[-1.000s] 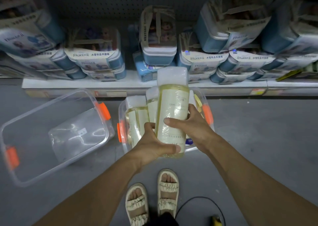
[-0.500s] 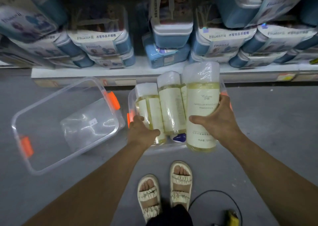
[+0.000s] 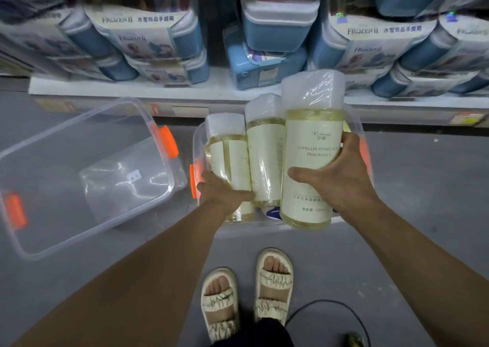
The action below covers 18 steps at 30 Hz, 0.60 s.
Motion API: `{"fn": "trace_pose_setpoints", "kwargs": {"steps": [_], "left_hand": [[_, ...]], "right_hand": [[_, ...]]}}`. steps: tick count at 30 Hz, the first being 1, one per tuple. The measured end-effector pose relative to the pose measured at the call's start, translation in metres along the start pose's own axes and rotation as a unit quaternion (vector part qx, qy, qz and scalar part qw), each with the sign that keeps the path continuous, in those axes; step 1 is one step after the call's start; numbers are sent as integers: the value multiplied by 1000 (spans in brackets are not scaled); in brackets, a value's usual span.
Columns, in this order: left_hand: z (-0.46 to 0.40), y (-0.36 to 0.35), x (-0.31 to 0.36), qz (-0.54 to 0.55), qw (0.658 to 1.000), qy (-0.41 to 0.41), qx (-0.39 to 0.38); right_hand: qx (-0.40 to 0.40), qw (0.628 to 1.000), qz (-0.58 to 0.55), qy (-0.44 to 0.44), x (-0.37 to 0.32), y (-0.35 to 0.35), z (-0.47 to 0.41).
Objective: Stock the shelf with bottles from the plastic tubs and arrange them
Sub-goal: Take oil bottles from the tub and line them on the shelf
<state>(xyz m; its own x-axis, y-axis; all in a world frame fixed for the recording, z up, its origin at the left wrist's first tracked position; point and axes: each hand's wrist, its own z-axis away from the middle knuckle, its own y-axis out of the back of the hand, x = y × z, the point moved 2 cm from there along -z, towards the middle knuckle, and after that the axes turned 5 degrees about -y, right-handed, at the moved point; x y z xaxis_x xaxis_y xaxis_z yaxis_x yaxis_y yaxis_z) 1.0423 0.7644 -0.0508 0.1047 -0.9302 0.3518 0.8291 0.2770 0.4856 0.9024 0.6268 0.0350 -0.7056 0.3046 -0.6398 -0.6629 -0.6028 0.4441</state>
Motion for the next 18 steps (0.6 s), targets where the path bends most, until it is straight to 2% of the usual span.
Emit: {"fn": "trace_pose_setpoints", "kwargs": {"steps": [4, 14, 18], "left_hand": [[-3, 9, -7, 12, 1000, 1, -14], [4, 28, -22, 191, 975, -30, -113], [16, 40, -18, 231, 963, -58, -123]], "right_hand": [[-4, 1000, 4, -2, 0, -3, 1], [-2, 1000, 5, -6, -3, -12, 8], [-2, 1000, 8, 0, -9, -12, 16]]}}
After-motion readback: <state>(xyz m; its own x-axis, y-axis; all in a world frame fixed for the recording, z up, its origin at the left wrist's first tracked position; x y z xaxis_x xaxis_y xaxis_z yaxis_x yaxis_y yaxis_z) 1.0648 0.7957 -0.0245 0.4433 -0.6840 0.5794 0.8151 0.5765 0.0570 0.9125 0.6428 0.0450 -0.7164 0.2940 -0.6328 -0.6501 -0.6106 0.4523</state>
